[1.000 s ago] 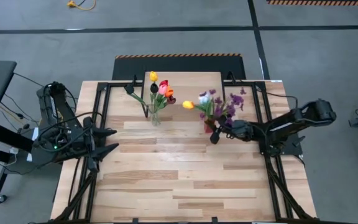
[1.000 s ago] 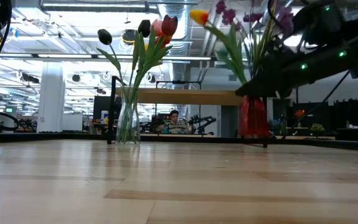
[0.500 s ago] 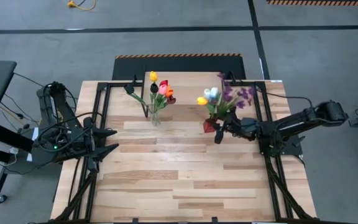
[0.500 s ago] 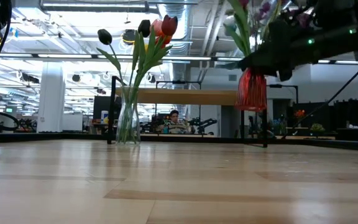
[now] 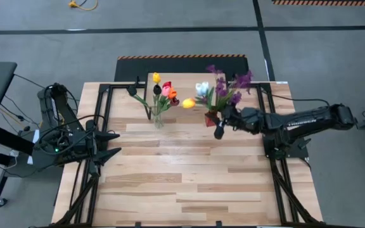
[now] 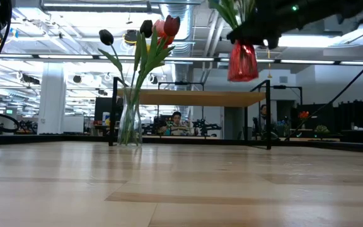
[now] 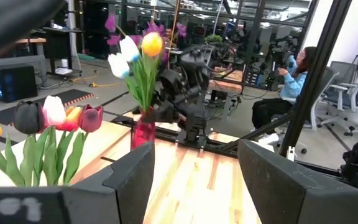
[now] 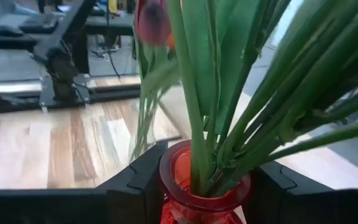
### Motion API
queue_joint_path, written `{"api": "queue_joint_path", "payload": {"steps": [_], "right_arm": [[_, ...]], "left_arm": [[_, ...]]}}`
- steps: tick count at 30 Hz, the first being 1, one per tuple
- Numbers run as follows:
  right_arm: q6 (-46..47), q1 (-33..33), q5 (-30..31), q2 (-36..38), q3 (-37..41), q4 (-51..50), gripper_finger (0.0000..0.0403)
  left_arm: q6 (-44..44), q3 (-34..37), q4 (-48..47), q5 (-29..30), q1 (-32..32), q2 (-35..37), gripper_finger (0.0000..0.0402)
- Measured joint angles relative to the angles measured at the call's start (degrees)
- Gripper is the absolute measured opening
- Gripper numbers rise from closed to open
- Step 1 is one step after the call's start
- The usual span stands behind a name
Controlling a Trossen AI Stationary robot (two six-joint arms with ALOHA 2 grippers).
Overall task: Pick and place flowers into a vace then onto a shelf
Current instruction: Put the red vase on the shelf
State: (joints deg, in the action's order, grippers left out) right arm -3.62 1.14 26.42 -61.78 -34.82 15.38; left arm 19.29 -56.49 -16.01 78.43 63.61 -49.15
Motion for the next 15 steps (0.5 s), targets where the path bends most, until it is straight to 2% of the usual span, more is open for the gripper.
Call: {"api": "queue_joint_path", "payload": {"steps": [7, 15], "right_arm": [[-0.9, -10.2, -9.4, 0.0, -3.9, -3.0, 0.0165], [-1.3, -23.4, -21.4, -0.3, -4.2, -1.9, 0.0148]], "left_arm": [[-0.1, 0.0, 0.0, 0.0, 0.0, 0.0, 0.0222], [-0.1, 0.0, 0.0, 0.0, 0.0, 0.0, 0.0222]]}}
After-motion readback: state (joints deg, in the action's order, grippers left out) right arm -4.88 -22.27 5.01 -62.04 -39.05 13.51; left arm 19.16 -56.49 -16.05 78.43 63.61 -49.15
